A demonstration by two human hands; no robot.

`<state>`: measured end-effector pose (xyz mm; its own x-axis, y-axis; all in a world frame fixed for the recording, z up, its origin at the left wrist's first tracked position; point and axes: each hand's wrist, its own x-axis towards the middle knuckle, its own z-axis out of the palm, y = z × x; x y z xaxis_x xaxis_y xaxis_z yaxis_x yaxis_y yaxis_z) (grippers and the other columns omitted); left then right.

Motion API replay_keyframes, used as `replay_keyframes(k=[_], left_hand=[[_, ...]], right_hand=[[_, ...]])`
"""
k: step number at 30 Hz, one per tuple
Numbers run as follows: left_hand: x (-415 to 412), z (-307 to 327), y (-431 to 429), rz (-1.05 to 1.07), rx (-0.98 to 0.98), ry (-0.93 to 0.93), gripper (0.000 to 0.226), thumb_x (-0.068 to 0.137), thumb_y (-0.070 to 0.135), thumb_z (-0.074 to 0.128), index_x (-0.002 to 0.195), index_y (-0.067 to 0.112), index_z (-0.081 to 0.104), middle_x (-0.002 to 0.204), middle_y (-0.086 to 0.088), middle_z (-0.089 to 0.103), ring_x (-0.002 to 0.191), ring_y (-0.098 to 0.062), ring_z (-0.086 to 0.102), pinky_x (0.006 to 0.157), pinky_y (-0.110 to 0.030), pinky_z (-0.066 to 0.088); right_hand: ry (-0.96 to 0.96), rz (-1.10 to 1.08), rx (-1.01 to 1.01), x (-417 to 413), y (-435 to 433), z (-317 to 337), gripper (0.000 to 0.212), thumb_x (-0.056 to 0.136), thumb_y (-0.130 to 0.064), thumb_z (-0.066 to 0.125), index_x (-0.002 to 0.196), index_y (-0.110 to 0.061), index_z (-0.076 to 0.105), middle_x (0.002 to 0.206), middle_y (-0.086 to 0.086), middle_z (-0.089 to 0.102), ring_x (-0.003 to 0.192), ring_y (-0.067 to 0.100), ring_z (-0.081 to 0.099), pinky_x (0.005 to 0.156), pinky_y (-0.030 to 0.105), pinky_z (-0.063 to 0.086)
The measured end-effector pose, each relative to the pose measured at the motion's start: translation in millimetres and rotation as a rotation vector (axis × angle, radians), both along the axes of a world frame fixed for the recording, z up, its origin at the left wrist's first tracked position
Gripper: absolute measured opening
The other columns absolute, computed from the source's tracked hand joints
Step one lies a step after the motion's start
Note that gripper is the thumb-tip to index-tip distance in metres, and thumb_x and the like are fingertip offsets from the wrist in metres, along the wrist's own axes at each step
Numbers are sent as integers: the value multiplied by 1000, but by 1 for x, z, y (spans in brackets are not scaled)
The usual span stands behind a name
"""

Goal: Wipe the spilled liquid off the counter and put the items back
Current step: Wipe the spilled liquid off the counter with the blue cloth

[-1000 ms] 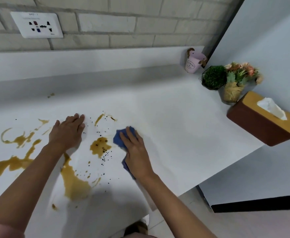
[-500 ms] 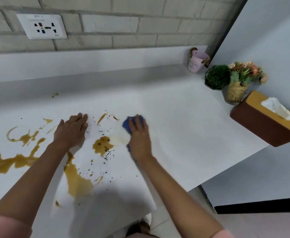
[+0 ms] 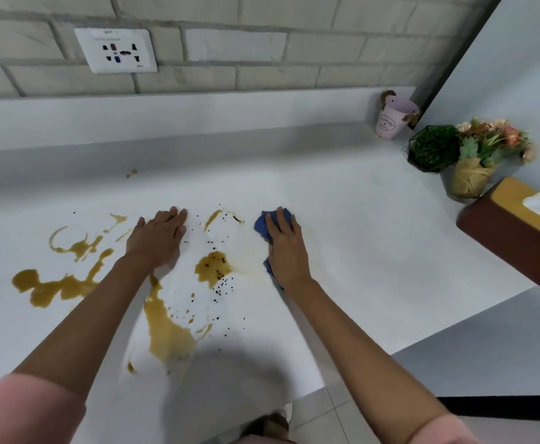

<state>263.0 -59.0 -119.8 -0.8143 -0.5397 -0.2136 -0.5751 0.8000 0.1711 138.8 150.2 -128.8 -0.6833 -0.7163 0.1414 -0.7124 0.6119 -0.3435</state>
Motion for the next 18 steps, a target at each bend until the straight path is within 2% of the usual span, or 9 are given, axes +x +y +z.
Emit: replay_keyframes(k=[3,6,8,10,13,15,18], left_hand=[[0,-2,-1,7,0,13,48,102,28,20,150,23,17,158,-1,17,140,-25,30,117,-45,12],[3,-3,-4,0,4,19,48,102,28,20,150,24,17,158,1,16,142,-23,27,117,-46,10],[5,-4,-6,-2,17,37,47,102,27,20,149,25,17,158,2,17,142,-22,27,117,-47,9],[7,-4,-6,-6,27,51,47,102,26,20,149,24,17,158,2,17,141,-21,28,117,-47,9],[6,-4,-5,-4,27,37,47,103,25,19,150,25,15,158,3,15,142,-19,26,118,-46,8],[4,-3,-6,-3,19,21,47,103,25,19,150,25,13,159,4,14,142,-18,26,118,-44,8],[3,-4,-6,-1,14,19,47,103,25,19,150,26,14,159,3,14,143,-18,25,118,-44,8]], right_hand=[[-29,167,-6,41,-24,-6,97,68,-9,75,148,-7,19,159,12,9,147,31,2,120,35,8],[-60,301,-86,78,-12,-13,88,68,-1,71,145,-5,29,157,14,18,146,34,8,120,38,15],[-86,294,-96,77,12,-16,86,62,7,65,142,-3,36,154,16,26,144,38,15,118,41,20],[-94,225,-84,54,32,-18,89,53,7,66,138,0,41,150,20,31,142,39,21,117,45,21],[8,121,-30,6,25,-14,84,70,-6,66,145,-3,28,156,15,19,147,31,9,121,34,6],[18,86,-68,-5,-2,-8,76,77,-2,60,145,-2,26,156,15,16,147,31,7,118,25,-1],[-39,165,-46,21,-37,-5,83,74,-2,65,146,-4,24,157,15,12,147,32,4,121,32,1]])
